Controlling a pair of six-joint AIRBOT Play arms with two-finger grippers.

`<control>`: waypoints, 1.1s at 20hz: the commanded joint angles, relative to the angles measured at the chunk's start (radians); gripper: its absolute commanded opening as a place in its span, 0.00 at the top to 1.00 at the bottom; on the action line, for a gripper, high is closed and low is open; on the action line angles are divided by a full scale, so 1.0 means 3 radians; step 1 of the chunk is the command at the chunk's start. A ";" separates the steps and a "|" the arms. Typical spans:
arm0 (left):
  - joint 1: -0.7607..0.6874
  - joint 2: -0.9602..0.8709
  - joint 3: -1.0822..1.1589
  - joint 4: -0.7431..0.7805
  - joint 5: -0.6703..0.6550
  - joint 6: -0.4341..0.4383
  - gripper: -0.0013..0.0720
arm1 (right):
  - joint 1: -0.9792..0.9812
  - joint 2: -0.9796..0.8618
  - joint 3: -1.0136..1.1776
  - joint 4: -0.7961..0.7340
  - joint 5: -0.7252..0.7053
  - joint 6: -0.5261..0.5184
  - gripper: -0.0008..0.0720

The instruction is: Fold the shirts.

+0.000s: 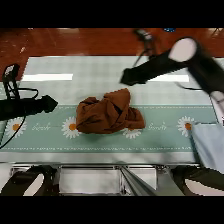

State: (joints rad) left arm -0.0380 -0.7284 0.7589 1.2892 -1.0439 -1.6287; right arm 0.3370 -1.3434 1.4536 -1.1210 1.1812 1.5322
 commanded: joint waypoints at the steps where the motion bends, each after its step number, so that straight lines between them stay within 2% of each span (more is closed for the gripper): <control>1: 0.0092 -0.0259 -0.0004 -0.0590 -0.0142 0.0287 0.29 | -0.0720 0.0696 -0.0441 -0.0927 0.0183 0.0329 0.43; 4: 0.0090 -0.0917 0.0003 -0.1441 -0.0242 0.0914 0.29 | -0.1209 0.1185 -0.1376 -0.0886 0.0095 0.0354 0.43; 5: 0.0086 -0.1141 0.0031 -0.1602 -0.0258 0.1034 0.29 | -0.1307 0.1324 -0.1680 -0.0841 0.0053 0.0347 0.43; 7: 0.0078 -0.1574 0.0161 -0.1857 -0.0298 0.1286 0.29 | -0.1395 0.1542 -0.2145 -0.0791 -0.0043 0.0340 0.43; 9: 0.0027 -0.1952 0.0420 -0.1799 -0.0296 0.1518 0.29 | -0.1394 0.1713 -0.2506 -0.0689 -0.0136 0.0341 0.43; 14: -0.0340 -0.2635 0.1100 -0.1518 -0.0500 0.1548 0.29 | -0.1381 0.1773 -0.3019 -0.0168 -0.0323 0.0310 0.43; 16: -0.0504 -0.2847 0.1335 -0.1064 -0.0825 0.1352 0.30 | -0.1283 0.1773 -0.3169 -0.0004 -0.0408 0.0266 0.43; 17: -0.0557 -0.2935 0.1432 -0.0753 -0.0996 0.1200 0.49 | -0.1189 0.1773 -0.3235 0.0023 -0.0493 0.0276 0.43; 18: -0.0581 -0.3012 0.1514 -0.0512 -0.1188 0.1161 0.85 | -0.1095 0.1771 -0.3287 0.0058 -0.0590 0.0318 0.43; 19: -0.0580 -0.3056 0.1551 -0.0448 -0.1306 0.1177 0.96 | -0.0998 0.1771 -0.3330 0.0080 -0.0704 0.0388 0.43; 22: -0.0477 -0.3044 0.1575 -0.0465 -0.1282 0.1198 0.96 | -0.0800 0.1649 -0.3339 0.0201 -0.0926 0.0500 0.43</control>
State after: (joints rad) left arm -0.1871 -1.6173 1.2003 1.0821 -1.3762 -1.2549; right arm 0.0444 -0.8268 0.4744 -1.1137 0.9833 1.6493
